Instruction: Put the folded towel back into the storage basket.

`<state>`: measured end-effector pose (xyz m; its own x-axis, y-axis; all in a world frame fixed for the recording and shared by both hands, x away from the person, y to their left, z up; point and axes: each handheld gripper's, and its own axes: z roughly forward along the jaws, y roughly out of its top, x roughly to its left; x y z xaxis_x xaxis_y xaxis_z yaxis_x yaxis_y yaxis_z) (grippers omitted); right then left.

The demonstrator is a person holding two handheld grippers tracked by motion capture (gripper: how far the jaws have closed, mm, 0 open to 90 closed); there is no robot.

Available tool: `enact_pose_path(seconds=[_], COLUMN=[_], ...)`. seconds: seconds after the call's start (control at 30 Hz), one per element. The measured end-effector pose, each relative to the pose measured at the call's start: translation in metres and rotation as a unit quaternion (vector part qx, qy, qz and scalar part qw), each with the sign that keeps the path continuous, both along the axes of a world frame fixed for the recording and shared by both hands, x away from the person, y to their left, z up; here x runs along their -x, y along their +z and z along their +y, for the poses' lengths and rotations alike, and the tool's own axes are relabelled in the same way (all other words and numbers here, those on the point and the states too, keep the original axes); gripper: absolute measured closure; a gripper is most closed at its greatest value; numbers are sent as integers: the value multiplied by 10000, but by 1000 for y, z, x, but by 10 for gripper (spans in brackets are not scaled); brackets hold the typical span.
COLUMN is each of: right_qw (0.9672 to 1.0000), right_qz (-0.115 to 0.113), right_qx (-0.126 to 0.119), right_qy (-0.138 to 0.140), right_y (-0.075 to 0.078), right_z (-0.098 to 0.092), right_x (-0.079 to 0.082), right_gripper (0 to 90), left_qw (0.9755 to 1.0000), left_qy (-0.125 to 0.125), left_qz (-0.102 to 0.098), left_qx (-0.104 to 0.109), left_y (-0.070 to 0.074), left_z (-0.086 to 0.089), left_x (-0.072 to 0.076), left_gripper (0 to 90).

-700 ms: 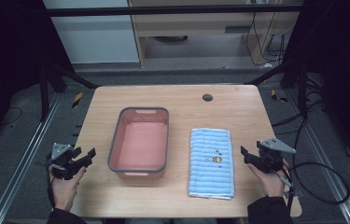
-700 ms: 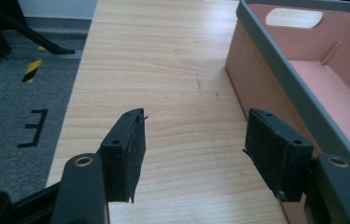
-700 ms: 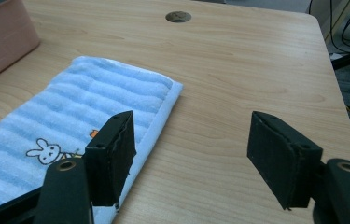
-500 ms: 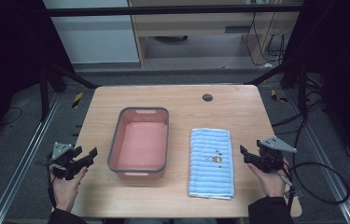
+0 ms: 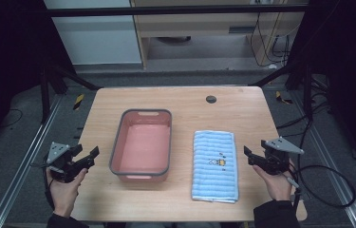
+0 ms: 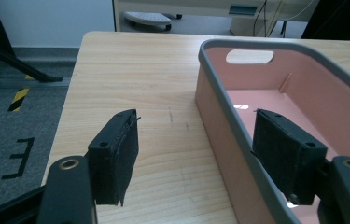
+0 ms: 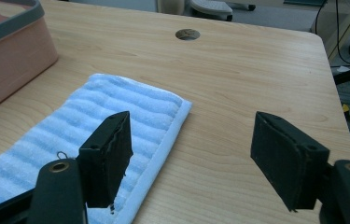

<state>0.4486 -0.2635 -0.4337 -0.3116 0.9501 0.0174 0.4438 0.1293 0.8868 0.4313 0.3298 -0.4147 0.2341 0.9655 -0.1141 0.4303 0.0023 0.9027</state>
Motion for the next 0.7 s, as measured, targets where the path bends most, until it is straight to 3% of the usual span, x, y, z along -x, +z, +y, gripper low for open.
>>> enact_pose_path(seconds=[0.33,0.57,0.7], right_qw=[10000,9999,9999], right_qz=[-50,-90,-100], right_qx=[-34,-72,-55], right_qy=[19,44,73], right_y=[6,10,12], right_z=[-1,-2,-1], right_x=[1,1,0], right_gripper=[281,281,286], left_qw=[9999,9994,9992], left_qy=[-129,-265,-344], left_qz=[-87,-232,-215], left_qx=[-14,-65,-49], left_y=[10,18,20], left_z=[-7,-18,-27], left_x=[4,6,8], left_gripper=[307,308,311])
